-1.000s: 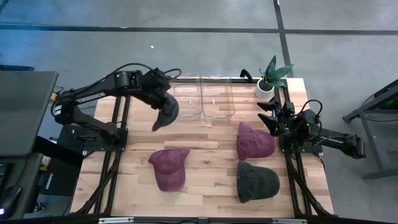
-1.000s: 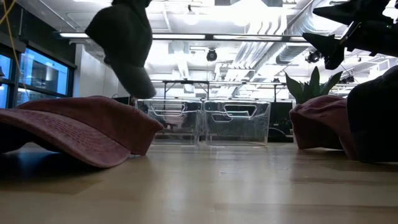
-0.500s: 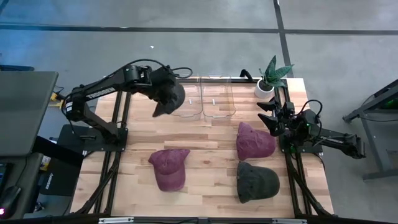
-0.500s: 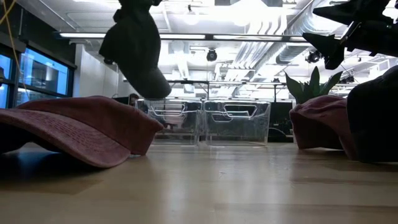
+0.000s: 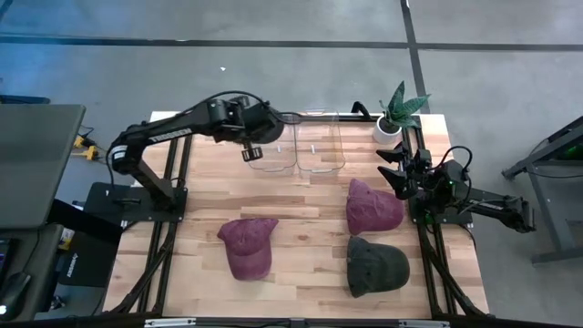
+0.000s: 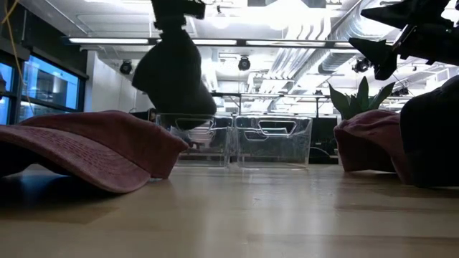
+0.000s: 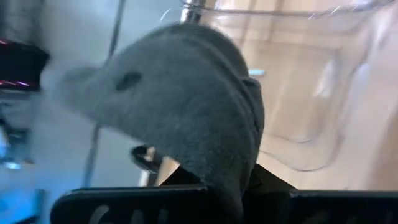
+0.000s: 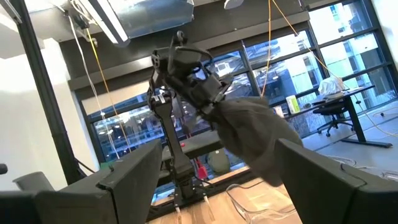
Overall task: Pick & Place hat
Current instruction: Put the left black cap into the left transparent bin
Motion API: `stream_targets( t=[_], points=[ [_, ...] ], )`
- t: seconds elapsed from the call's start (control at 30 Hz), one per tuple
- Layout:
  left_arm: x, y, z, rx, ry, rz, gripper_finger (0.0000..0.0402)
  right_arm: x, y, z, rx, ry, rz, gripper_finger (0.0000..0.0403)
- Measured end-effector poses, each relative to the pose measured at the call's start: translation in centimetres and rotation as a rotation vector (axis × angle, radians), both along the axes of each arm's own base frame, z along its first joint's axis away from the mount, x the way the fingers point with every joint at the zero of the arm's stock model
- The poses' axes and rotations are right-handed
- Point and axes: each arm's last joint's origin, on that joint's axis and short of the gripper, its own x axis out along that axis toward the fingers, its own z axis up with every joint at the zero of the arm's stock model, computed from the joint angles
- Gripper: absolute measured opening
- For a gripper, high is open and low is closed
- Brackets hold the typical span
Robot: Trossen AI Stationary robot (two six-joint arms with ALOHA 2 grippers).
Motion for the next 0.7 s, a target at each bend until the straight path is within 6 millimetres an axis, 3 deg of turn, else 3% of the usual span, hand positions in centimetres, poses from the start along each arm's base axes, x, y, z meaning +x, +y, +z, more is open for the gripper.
stream_targets(
  t=[0.37, 0.7],
  points=[
    [4.2, 1.5, -3.6, 0.148, 0.154, -0.062, 0.0000, 0.0, 0.0, 0.0, 0.000, 0.000, 0.000, 0.0307],
    [5.6, 2.4, -6.7, 0.188, 0.299, -0.013, 0.0000, 0.0, 0.0, 0.0, 0.001, 0.002, 0.000, 0.0307]
  ],
)
